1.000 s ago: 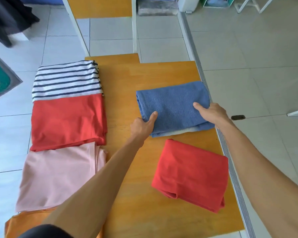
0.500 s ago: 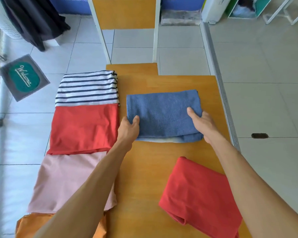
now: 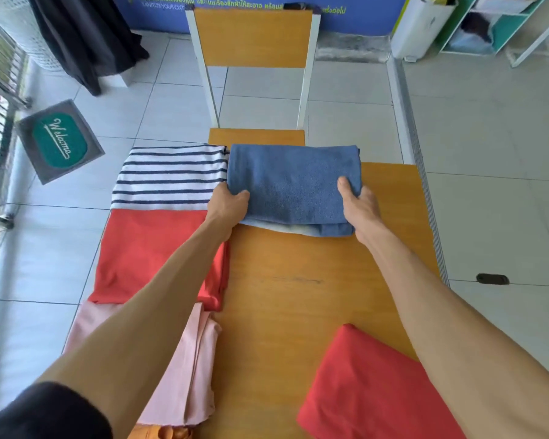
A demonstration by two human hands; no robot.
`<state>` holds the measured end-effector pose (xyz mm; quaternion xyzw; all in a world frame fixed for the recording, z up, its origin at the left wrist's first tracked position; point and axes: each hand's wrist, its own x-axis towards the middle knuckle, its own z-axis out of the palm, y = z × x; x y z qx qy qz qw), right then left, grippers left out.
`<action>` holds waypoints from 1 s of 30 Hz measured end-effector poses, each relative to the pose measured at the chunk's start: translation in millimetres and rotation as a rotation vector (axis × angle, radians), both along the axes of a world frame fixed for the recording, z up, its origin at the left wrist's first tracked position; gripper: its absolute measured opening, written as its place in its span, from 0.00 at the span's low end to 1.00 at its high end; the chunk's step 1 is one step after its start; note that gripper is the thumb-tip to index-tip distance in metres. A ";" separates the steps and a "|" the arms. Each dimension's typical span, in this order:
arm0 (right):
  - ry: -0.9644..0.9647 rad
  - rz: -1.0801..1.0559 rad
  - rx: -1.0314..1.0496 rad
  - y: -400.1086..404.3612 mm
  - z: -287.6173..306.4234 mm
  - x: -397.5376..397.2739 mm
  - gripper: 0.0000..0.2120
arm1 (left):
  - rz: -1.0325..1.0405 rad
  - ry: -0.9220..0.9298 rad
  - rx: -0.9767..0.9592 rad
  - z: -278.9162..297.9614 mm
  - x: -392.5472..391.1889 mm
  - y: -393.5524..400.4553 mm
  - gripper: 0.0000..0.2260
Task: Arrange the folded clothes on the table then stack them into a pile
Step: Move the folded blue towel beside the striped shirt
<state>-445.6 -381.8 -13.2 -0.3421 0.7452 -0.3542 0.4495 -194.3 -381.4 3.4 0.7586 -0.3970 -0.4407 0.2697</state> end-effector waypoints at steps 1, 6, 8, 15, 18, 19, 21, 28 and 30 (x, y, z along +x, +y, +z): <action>0.007 -0.008 0.021 -4.0 -4.4 0.4 0.14 | -0.036 -0.034 0.019 -2.4 2.3 0.0 0.12; 0.094 -0.014 0.064 -15.2 -11.1 -0.9 0.15 | -0.109 -0.147 -0.018 -2.0 5.3 5.9 0.13; 0.118 -0.016 0.088 -14.8 -8.8 -0.7 0.17 | -0.119 -0.127 -0.027 3.3 0.2 14.4 0.14; 0.380 -0.039 0.067 32.3 0.5 -0.4 0.21 | -0.118 -0.129 -0.144 17.2 -21.1 93.5 0.20; 0.399 -0.022 0.050 74.5 0.7 3.3 0.20 | -0.166 -0.117 -0.031 9.2 -35.4 139.0 0.28; 0.400 -0.003 0.058 89.6 1.1 5.3 0.20 | -0.191 -0.109 -0.019 7.2 -41.3 153.5 0.28; 0.405 0.033 0.073 120.5 3.0 7.9 0.20 | -0.252 -0.094 -0.007 3.0 -54.3 181.3 0.26; 0.508 -0.042 0.162 234.6 19.9 -21.2 0.18 | -0.573 -0.079 0.197 -11.3 -90.5 258.3 0.24; 0.595 -0.134 0.224 270.0 21.9 -38.2 0.18 | -0.585 -0.094 0.198 -14.5 -100.8 270.1 0.25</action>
